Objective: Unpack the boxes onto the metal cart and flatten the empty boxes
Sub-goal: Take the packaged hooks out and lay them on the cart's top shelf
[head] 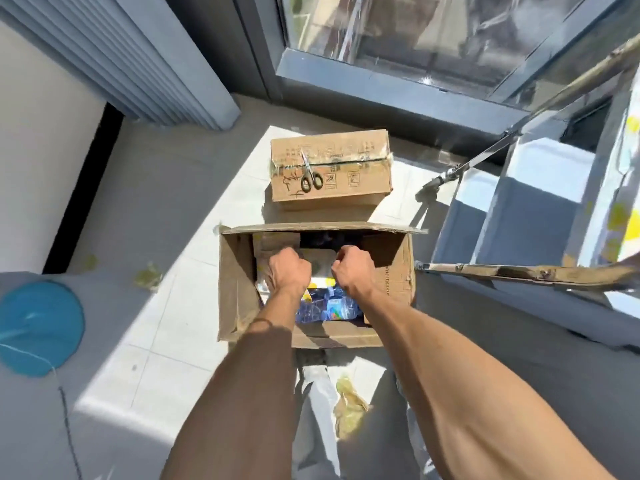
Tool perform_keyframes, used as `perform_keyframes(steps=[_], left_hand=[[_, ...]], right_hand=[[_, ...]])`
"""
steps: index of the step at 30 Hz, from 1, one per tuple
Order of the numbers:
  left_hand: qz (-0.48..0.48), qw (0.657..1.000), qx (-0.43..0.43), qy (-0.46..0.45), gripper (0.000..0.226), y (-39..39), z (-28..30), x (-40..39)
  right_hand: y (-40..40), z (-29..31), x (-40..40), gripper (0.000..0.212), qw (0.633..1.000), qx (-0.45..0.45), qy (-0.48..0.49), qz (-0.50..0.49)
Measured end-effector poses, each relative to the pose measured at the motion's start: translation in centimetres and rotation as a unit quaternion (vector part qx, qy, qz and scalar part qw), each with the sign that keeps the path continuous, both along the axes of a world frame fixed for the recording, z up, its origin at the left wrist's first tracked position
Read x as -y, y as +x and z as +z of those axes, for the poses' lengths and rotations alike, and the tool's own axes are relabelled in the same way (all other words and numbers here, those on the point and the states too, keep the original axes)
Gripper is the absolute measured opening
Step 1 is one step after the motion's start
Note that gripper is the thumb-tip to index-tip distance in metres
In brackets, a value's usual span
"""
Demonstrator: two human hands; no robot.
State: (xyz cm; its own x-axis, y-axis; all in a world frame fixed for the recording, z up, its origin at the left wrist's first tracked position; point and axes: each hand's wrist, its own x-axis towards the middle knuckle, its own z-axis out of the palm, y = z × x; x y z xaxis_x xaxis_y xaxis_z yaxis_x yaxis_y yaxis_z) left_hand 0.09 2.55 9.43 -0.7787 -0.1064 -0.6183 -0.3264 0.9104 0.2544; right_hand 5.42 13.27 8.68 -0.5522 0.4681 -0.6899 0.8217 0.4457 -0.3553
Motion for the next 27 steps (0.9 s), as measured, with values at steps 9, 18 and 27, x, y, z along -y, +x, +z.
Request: perform_keyframes(steps=[9, 18, 27], left_hand=[[0.108, 0.992, 0.060, -0.020, 0.026, 0.6, -19.1, 5.6], [0.188, 0.966, 0.168, -0.063, 0.049, -2.4, -27.4, 9.4], [0.506, 0.847, 0.114, 0.114, 0.045, -2.3, -28.4, 9.9]], right_hand=[[0.8, -17.8, 2.3, 0.034, 0.988, 0.044, 0.027, 0.145], [-2.5, -25.3, 5.4, 0.047, 0.978, 0.048, 0.057, 0.193], [0.1, -25.4, 5.4, 0.013, 0.979, 0.063, 0.141, 0.137]])
